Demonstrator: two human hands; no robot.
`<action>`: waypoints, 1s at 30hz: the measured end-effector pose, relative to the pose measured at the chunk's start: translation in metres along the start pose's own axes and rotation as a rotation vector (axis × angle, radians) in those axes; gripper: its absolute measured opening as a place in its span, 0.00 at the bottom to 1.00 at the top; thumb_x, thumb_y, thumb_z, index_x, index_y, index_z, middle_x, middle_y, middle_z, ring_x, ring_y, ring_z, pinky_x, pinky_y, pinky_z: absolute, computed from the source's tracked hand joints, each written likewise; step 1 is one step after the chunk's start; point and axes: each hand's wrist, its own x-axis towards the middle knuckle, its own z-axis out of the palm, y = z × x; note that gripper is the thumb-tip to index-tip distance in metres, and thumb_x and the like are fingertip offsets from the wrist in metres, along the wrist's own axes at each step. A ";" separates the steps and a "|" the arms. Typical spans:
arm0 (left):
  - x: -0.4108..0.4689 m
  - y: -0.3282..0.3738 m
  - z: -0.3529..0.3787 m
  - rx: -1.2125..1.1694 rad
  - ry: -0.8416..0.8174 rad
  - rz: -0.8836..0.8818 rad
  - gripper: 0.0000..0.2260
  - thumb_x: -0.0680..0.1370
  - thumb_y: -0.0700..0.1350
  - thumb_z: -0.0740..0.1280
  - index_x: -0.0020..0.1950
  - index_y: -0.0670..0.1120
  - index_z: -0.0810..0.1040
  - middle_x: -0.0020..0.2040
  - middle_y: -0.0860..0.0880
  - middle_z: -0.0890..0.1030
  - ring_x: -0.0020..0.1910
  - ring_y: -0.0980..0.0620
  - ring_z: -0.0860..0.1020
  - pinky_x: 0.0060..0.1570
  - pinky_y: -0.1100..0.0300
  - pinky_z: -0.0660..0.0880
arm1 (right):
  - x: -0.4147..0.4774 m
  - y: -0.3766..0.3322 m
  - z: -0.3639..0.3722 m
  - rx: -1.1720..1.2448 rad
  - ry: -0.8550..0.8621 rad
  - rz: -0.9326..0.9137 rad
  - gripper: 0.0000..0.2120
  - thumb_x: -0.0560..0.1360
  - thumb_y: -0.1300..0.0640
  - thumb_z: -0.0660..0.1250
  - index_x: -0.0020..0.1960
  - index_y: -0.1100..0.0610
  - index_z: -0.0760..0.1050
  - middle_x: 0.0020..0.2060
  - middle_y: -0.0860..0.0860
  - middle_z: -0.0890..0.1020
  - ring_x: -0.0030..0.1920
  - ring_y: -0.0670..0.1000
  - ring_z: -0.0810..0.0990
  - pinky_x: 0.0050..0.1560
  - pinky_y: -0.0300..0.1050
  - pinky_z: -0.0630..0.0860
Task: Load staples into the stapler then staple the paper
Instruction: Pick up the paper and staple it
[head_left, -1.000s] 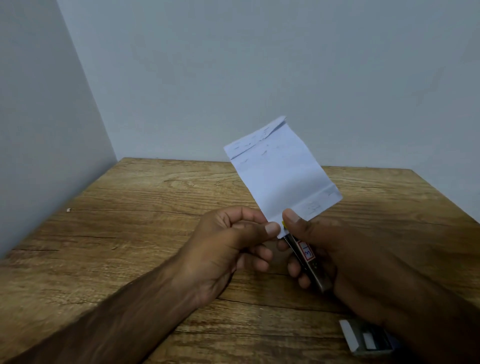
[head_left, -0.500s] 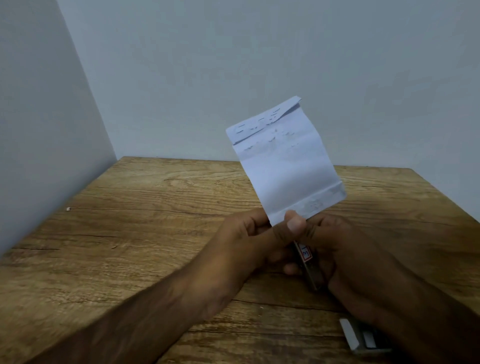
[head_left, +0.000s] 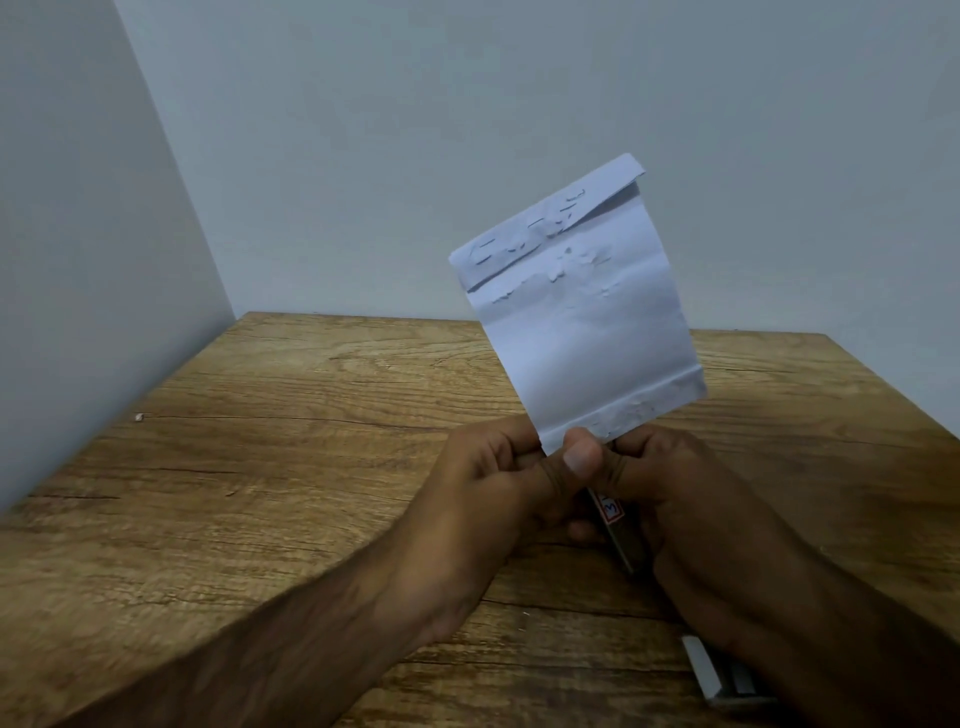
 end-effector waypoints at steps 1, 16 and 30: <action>0.000 0.001 0.001 0.004 0.003 0.000 0.10 0.79 0.46 0.72 0.56 0.42 0.86 0.54 0.17 0.72 0.52 0.35 0.72 0.51 0.39 0.73 | 0.000 0.000 0.000 0.000 0.000 -0.001 0.21 0.64 0.49 0.72 0.52 0.59 0.85 0.46 0.59 0.88 0.45 0.59 0.87 0.42 0.50 0.82; 0.003 0.016 -0.012 0.052 0.132 0.013 0.14 0.81 0.43 0.69 0.50 0.29 0.78 0.41 0.34 0.80 0.37 0.40 0.82 0.42 0.49 0.84 | 0.002 -0.009 -0.003 0.123 -0.135 0.043 0.11 0.72 0.48 0.70 0.46 0.54 0.85 0.38 0.55 0.83 0.33 0.51 0.80 0.29 0.43 0.73; 0.003 0.010 -0.005 0.356 0.246 0.080 0.10 0.85 0.42 0.64 0.51 0.34 0.75 0.38 0.40 0.81 0.32 0.47 0.79 0.30 0.51 0.81 | 0.005 -0.005 -0.001 0.037 -0.118 0.039 0.12 0.65 0.43 0.73 0.38 0.52 0.86 0.35 0.52 0.83 0.29 0.48 0.78 0.25 0.41 0.71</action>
